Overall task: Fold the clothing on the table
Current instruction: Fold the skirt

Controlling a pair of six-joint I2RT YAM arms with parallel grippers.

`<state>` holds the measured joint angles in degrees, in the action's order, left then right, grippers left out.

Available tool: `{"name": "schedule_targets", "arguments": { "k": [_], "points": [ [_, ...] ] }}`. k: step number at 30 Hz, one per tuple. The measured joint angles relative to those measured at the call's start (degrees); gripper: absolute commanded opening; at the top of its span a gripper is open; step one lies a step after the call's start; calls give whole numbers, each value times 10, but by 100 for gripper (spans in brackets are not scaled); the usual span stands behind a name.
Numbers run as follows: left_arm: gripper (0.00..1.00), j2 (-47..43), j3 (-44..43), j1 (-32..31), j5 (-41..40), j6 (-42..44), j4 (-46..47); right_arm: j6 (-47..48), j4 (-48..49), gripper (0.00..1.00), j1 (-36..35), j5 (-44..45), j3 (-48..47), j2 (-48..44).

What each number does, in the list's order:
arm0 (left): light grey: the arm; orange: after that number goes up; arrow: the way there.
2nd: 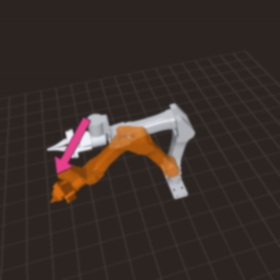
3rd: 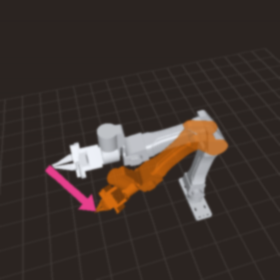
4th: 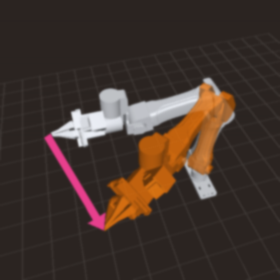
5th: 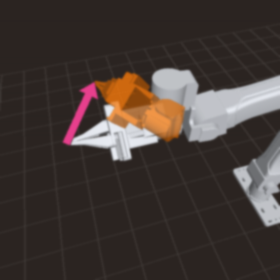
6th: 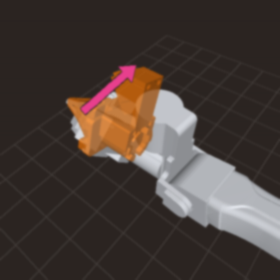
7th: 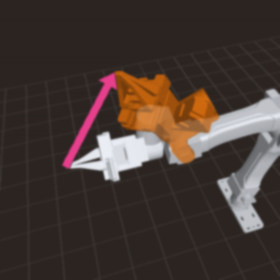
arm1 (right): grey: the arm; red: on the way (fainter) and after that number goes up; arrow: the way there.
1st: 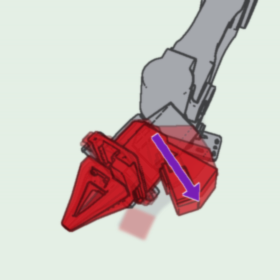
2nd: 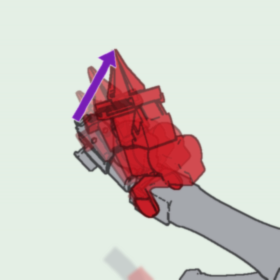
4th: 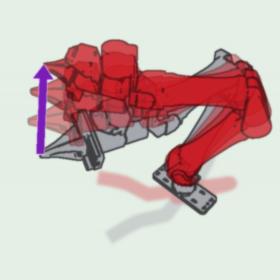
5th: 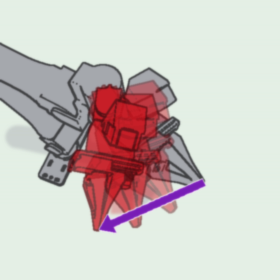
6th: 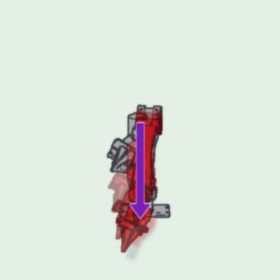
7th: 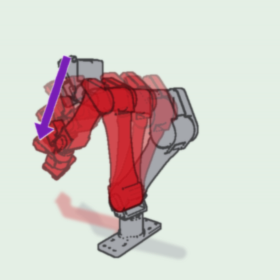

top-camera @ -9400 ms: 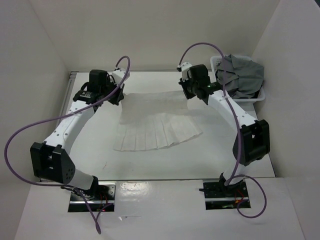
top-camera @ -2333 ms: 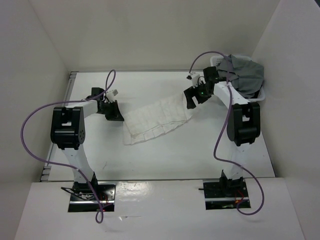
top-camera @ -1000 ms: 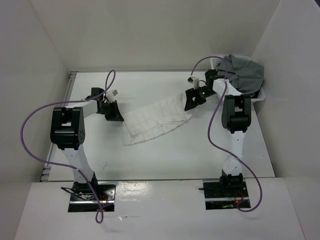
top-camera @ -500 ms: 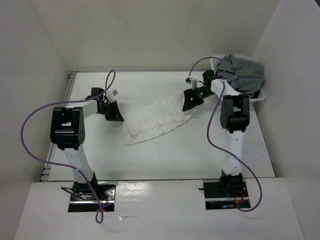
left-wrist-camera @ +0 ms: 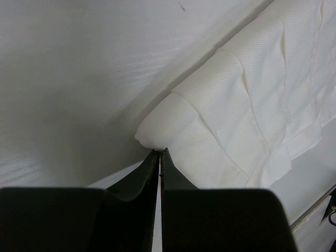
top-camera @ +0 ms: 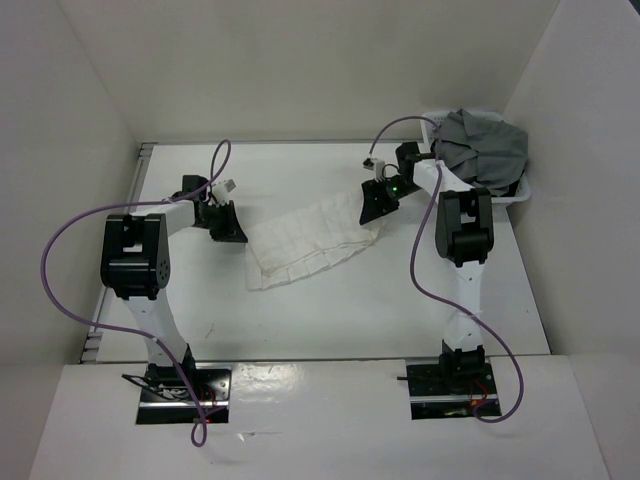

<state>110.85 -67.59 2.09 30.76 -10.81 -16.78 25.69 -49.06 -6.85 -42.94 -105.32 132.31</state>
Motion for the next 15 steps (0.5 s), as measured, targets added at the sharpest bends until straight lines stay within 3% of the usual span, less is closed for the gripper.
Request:
{"name": "schedule_targets", "arguments": {
  "k": [15],
  "points": [
    [6, 0, 0, 0, 0, 0, 0, -20, 5, 25, -2, 7, 0, 6]
  ]
}}
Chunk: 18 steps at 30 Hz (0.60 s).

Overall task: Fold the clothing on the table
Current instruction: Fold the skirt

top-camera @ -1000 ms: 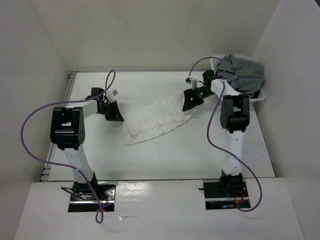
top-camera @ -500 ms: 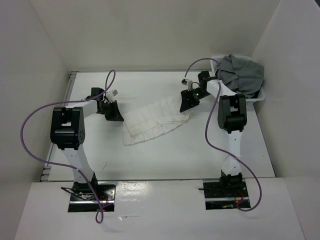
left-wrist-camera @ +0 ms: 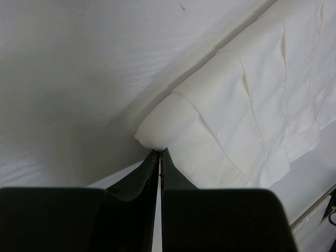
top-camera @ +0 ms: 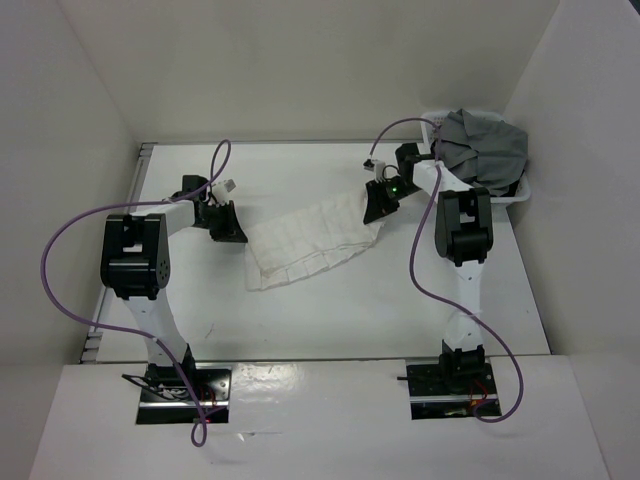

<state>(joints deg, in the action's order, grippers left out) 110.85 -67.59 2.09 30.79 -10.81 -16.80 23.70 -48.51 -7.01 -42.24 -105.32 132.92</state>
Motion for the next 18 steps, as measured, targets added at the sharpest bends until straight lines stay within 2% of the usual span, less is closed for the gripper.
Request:
{"name": "schedule_targets", "arguments": {
  "k": [2, 6, 13, 18],
  "points": [
    [6, 0, 0, 0, 0, 0, 0, -1, 0, 21, 0, 0, 0, 1],
    [6, 0, 0, 0, 2, 0, 0, -7, 2, 0, -1, 7, 0, 3],
    [6, 0, 0, 0, 2, 0, -2, -31, 14, 0, -19, 69, 0, 2],
    [6, 0, 2, 0, 10, 0, -4, -50, 25, 0, -54, 189, 0, -25]
  ]
}}
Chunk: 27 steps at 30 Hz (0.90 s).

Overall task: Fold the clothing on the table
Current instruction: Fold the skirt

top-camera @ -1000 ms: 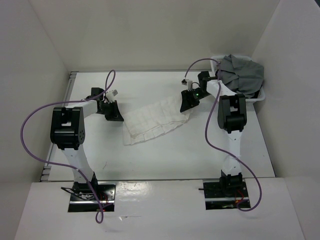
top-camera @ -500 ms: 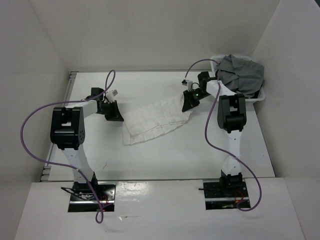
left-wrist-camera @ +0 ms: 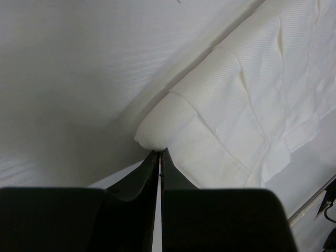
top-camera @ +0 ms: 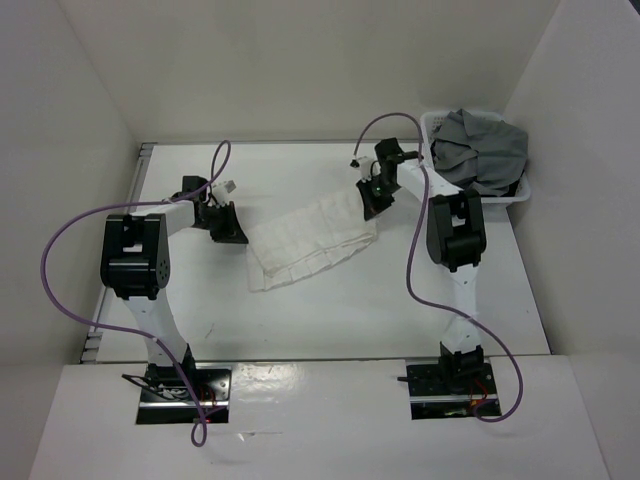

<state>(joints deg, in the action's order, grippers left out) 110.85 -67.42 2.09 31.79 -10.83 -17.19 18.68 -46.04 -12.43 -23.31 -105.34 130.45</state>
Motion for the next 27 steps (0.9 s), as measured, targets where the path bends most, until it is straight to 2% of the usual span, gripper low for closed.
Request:
{"name": "schedule_targets", "arguments": {
  "k": [7, 12, 21, 27],
  "points": [
    [6, 1, 0, 0, 5, -1, -3, -9, 4, 0, -70, 175, -17, -45],
    [6, 1, 0, 0, 7, -1, -4, -9, -8, 0, -140, 247, -45, -84],
    [6, 1, 0, 0, 7, -1, -5, -22, -71, 0, -265, 255, -149, -87],
    [6, 1, 0, 0, 10, -1, -5, -36, -97, 0, -297, 228, -181, -67]
  ]
}}
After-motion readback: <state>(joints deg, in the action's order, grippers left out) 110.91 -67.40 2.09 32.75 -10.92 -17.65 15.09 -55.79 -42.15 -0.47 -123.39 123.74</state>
